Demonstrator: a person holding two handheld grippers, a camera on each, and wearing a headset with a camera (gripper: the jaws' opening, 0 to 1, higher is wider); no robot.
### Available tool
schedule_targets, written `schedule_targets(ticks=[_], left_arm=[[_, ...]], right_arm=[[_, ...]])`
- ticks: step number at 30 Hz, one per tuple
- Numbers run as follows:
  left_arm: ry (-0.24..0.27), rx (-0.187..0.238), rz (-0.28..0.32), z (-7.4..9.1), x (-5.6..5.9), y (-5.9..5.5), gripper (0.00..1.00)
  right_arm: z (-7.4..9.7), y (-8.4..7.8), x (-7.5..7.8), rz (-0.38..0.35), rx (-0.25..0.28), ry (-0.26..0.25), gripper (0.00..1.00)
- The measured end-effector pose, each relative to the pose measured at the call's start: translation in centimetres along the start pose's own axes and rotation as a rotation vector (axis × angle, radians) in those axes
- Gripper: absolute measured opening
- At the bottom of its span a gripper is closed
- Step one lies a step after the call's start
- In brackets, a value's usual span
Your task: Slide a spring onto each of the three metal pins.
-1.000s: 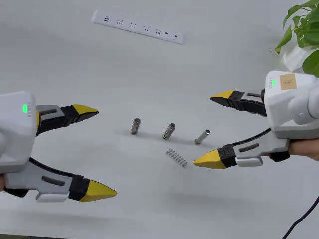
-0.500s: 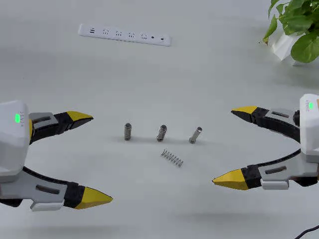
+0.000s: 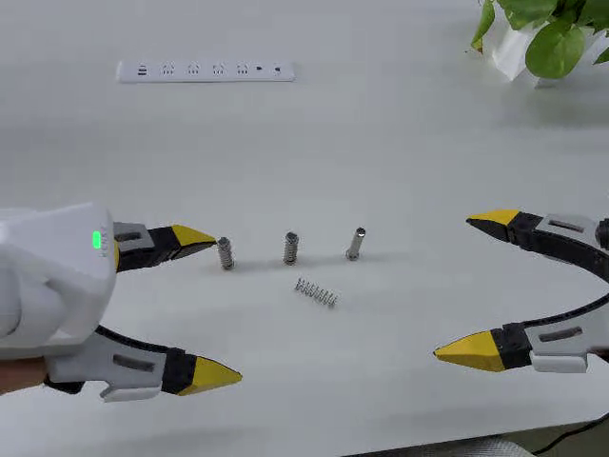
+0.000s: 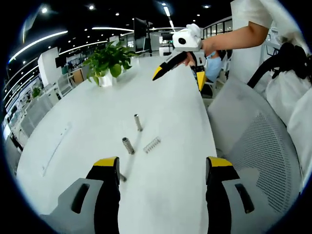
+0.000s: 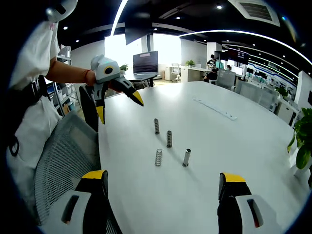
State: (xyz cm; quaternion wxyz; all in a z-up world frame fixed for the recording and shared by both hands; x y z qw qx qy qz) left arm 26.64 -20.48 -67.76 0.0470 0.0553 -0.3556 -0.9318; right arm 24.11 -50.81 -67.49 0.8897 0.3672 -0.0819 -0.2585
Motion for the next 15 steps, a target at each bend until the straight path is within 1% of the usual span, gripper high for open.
schedule_targets(ticks=[1,3,4,5,6,7,9,10,11,12,13,15], left_arm=[[-0.011,0.004,-0.004,-0.4,0.1,0.3,0.69],[-0.017,-0.018,-0.015,-1.4,0.0,0.9,0.65],[-0.009,-0.065,-0.055,-1.9,-0.2,1.0,0.62],[-0.011,-0.086,-0.071,-2.3,-0.3,1.1,0.6],[-0.005,-0.125,-0.093,-3.0,-0.5,1.1,0.58],[-0.006,-0.139,-0.113,-3.4,-0.5,1.2,0.56],[-0.025,-0.157,-0.139,-4.3,-0.6,1.5,0.55],[-0.016,-0.187,-0.144,-4.6,-0.8,1.4,0.53],[-0.014,-0.212,-0.162,-4.9,-0.9,1.5,0.51],[-0.026,-0.215,-0.195,-5.4,-0.9,1.7,0.49],[-0.026,-0.215,-0.19,-5.7,-0.9,1.8,0.49],[-0.027,-0.245,-0.202,-6.4,-1.1,2.0,0.49]], right_arm=[[0.1,-0.1,-0.1,-0.004,0.002,-0.003,0.94],[0.4,-0.5,-0.2,-0.011,0.002,-0.009,0.93],[0.5,-0.8,-0.3,-0.015,0.006,-0.012,0.93],[0.5,-0.9,-0.3,-0.02,0.006,-0.013,0.93],[0.6,-1.1,-0.4,-0.024,0.006,-0.016,0.93],[0.7,-1.2,-0.4,-0.026,0.006,-0.018,0.93],[0.8,-1.5,-0.5,-0.036,0.012,-0.024,0.93],[0.9,-1.6,-0.5,-0.04,0.014,-0.026,0.93],[0.9,-1.7,-0.5,-0.043,0.013,-0.029,0.93],[1.0,-1.9,-0.6,-0.048,0.017,-0.032,0.93],[1.0,-2.0,-0.6,-0.053,0.021,-0.034,0.93],[1.1,-2.3,-0.7,-0.058,0.022,-0.036,0.92]])
Point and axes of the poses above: the centre of the closed fingertips' face, and the gripper's own axes: z roughly backward along the fingers, x roughly to its right, y roughly out of its top, the point moved 9 cm from there along z, roughly backward along the fingers, and after that the axes turned 10 degrees about -x, right-handed, at the moved point
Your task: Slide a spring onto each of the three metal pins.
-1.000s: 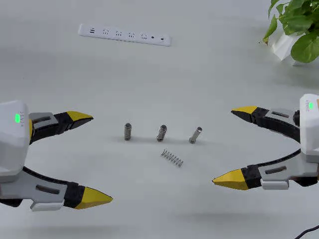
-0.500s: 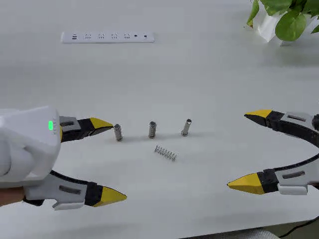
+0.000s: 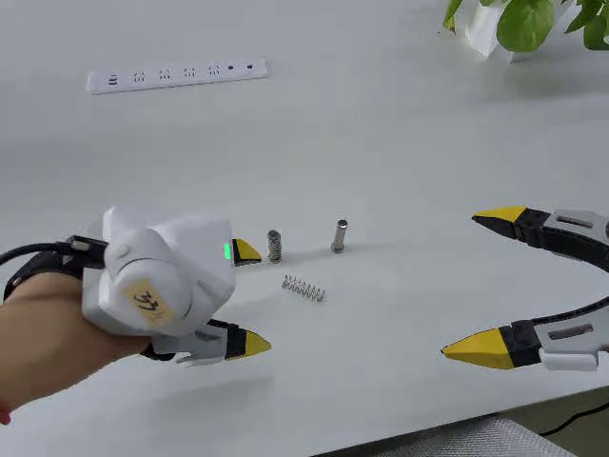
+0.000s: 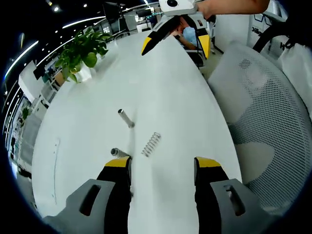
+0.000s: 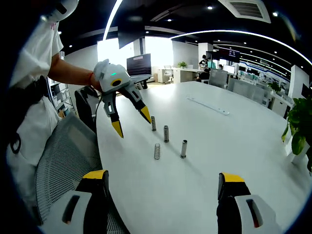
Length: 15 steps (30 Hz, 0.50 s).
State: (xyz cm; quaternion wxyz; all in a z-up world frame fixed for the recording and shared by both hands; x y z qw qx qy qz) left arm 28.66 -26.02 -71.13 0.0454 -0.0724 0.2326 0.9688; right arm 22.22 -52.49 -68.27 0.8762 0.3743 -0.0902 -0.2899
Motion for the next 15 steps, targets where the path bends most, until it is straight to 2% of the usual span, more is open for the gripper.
schedule_targets(ticks=[4,9,15], left_arm=[[0.008,-0.049,-0.044,-1.1,-0.5,0.3,0.43],[0.005,-0.096,-0.046,-2.4,-1.0,0.3,0.39],[0.008,-0.131,-0.06,-3.5,-1.4,0.7,0.36]], right_arm=[[0.1,-0.6,-0.1,-0.014,0.005,-0.004,0.92],[0.1,-1.1,-0.2,-0.032,0.01,-0.008,0.91],[-0.2,-1.5,-0.4,-0.05,0.014,-0.007,0.91]])
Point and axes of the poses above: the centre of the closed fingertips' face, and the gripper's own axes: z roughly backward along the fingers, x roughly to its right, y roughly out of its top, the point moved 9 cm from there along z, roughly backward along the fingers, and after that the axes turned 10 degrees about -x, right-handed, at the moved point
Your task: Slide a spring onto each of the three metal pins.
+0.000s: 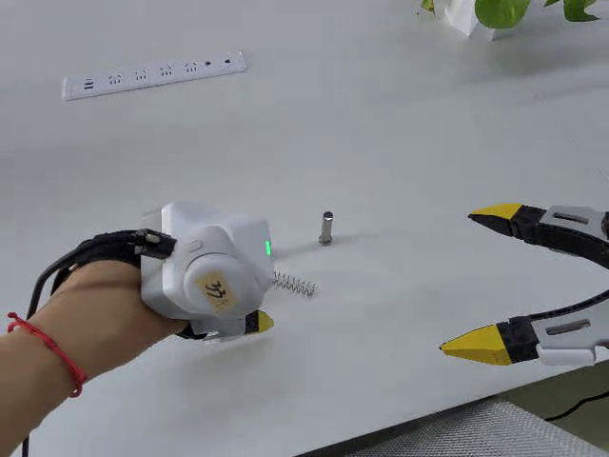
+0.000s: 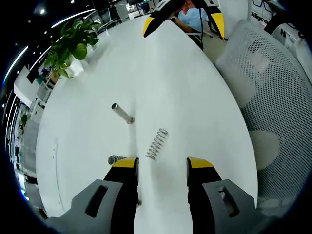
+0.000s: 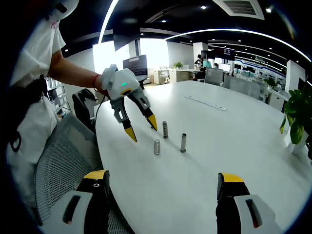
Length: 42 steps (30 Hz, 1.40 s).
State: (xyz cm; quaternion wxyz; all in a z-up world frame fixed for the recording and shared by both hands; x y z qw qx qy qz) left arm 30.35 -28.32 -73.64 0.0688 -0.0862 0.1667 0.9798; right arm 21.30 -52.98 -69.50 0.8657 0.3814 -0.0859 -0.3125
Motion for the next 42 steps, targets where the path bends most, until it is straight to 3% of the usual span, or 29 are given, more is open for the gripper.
schedule_targets(ticks=[12,17,29,35,42], left_arm=[[-0.019,-0.082,-0.004,-1.7,-0.1,1.1,0.3],[-0.018,-0.113,0.022,-2.1,-0.3,1.2,0.27],[-0.026,-0.14,0.091,-3.1,-1.2,1.4,0.23],[-0.038,-0.157,0.09,-3.4,-1.1,1.4,0.2],[-0.042,-0.166,0.132,-3.2,-1.0,1.1,0.12]], right_arm=[[-0.1,-0.9,-0.1,-0.033,0.018,-0.007,0.89],[-0.1,-1.4,-0.2,-0.046,0.019,-0.007,0.88],[0.2,-2.4,0.1,-0.078,0.041,-0.021,0.87],[0.7,-3.0,0.3,-0.092,0.038,-0.031,0.87],[0.9,-3.3,0.5,-0.095,0.031,-0.033,0.86]])
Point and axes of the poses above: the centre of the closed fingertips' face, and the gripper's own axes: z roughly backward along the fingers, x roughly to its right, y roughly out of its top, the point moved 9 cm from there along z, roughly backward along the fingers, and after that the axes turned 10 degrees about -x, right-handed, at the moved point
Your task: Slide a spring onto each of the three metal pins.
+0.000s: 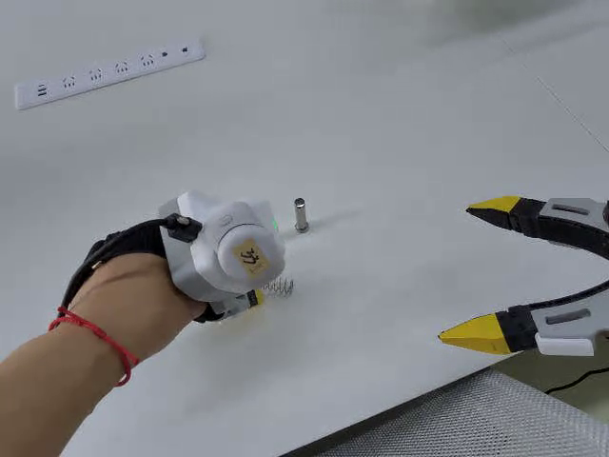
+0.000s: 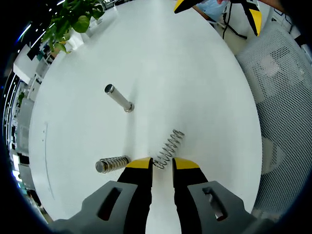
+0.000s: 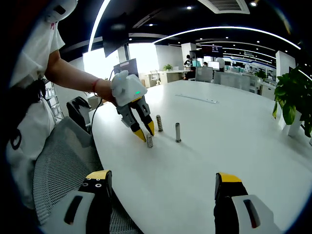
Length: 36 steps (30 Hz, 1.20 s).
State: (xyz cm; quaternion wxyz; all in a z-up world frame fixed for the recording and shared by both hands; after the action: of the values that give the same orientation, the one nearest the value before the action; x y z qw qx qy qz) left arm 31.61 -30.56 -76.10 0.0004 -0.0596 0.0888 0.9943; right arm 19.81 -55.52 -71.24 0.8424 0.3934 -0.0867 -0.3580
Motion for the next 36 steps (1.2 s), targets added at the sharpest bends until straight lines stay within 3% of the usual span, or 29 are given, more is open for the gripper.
schedule_targets(ticks=[8,22,36], left_arm=[[0.0,-0.003,0.007,0.0,0.1,0.0,0.1],[-0.018,0.015,0.046,-0.1,0.6,0.1,0.09],[-0.043,0.039,0.09,-0.1,1.1,0.0,0.08]], right_arm=[[0.3,-0.1,0.4,0.011,-0.011,0.006,0.88],[0.2,0.1,0.1,0.016,0.014,0.021,0.98],[0.2,0.3,0.0,0.021,0.014,0.016,0.97]])
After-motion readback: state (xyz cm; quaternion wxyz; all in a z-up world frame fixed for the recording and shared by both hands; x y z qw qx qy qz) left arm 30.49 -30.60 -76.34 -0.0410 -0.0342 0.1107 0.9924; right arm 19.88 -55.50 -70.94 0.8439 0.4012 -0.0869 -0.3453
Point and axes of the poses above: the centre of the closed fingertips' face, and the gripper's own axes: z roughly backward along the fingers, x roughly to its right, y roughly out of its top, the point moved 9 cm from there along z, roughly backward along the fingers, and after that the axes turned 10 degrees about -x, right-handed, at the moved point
